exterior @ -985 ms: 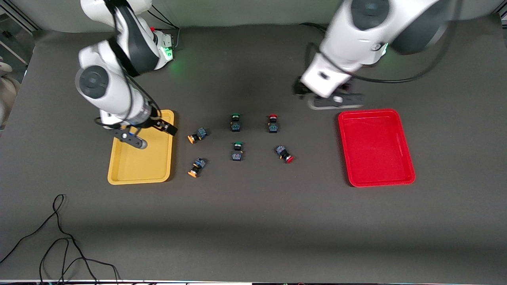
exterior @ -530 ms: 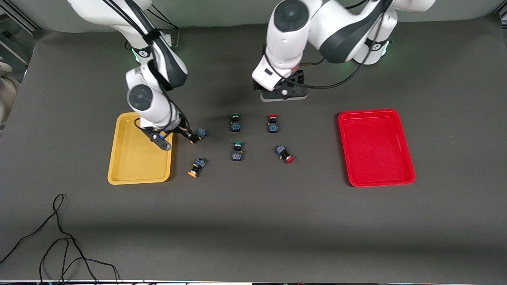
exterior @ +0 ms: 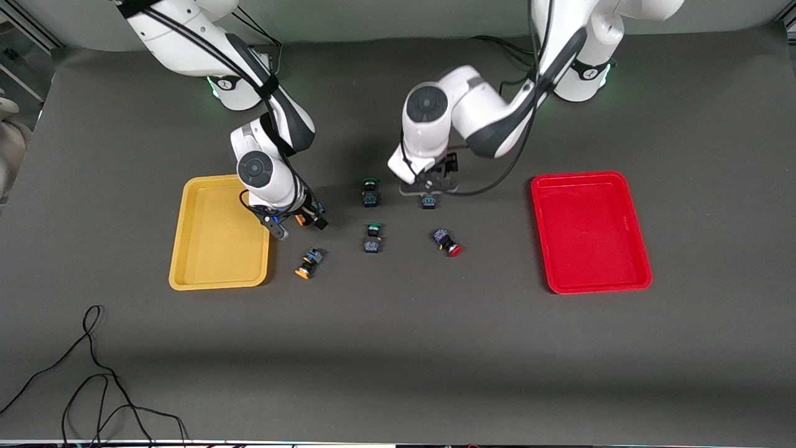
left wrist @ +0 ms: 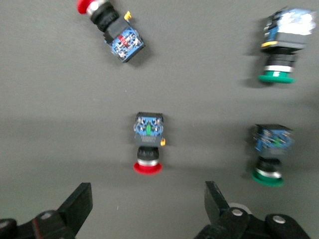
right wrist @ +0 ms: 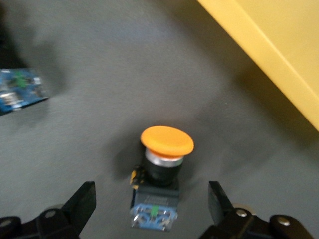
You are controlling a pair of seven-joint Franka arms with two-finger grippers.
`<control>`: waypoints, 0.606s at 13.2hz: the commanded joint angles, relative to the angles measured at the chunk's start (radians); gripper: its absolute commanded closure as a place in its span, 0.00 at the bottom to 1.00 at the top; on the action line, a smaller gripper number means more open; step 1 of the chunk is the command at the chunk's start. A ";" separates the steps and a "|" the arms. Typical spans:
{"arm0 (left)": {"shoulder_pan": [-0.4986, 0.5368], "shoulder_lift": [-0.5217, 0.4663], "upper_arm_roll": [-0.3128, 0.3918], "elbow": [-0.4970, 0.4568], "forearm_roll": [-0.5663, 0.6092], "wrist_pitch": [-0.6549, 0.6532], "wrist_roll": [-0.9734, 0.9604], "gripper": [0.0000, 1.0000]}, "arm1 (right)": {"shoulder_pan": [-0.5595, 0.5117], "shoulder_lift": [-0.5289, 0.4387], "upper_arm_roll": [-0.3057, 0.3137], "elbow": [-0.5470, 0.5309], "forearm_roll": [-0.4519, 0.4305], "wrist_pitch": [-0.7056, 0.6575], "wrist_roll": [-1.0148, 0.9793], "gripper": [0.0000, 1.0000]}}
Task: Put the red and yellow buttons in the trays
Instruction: 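Grasp a yellow button with the right gripper while the left gripper grasps red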
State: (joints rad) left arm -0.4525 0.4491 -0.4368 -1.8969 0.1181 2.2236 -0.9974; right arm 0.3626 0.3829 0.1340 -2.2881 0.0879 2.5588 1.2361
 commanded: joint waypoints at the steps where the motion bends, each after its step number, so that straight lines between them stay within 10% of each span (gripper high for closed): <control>1: -0.003 0.025 0.016 -0.022 0.032 0.050 -0.026 0.00 | 0.007 0.011 -0.004 -0.008 0.018 0.031 0.017 0.06; 5: -0.011 0.105 0.047 -0.022 0.081 0.122 -0.026 0.00 | 0.006 0.004 -0.004 -0.005 0.018 0.032 0.013 0.77; 8: -0.014 0.155 0.049 -0.021 0.095 0.168 -0.026 0.00 | -0.001 -0.067 -0.007 0.002 0.019 -0.035 0.000 0.87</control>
State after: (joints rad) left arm -0.4517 0.5833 -0.3971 -1.9143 0.1889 2.3556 -0.9982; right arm 0.3607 0.3881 0.1334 -2.2854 0.0880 2.5763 1.2374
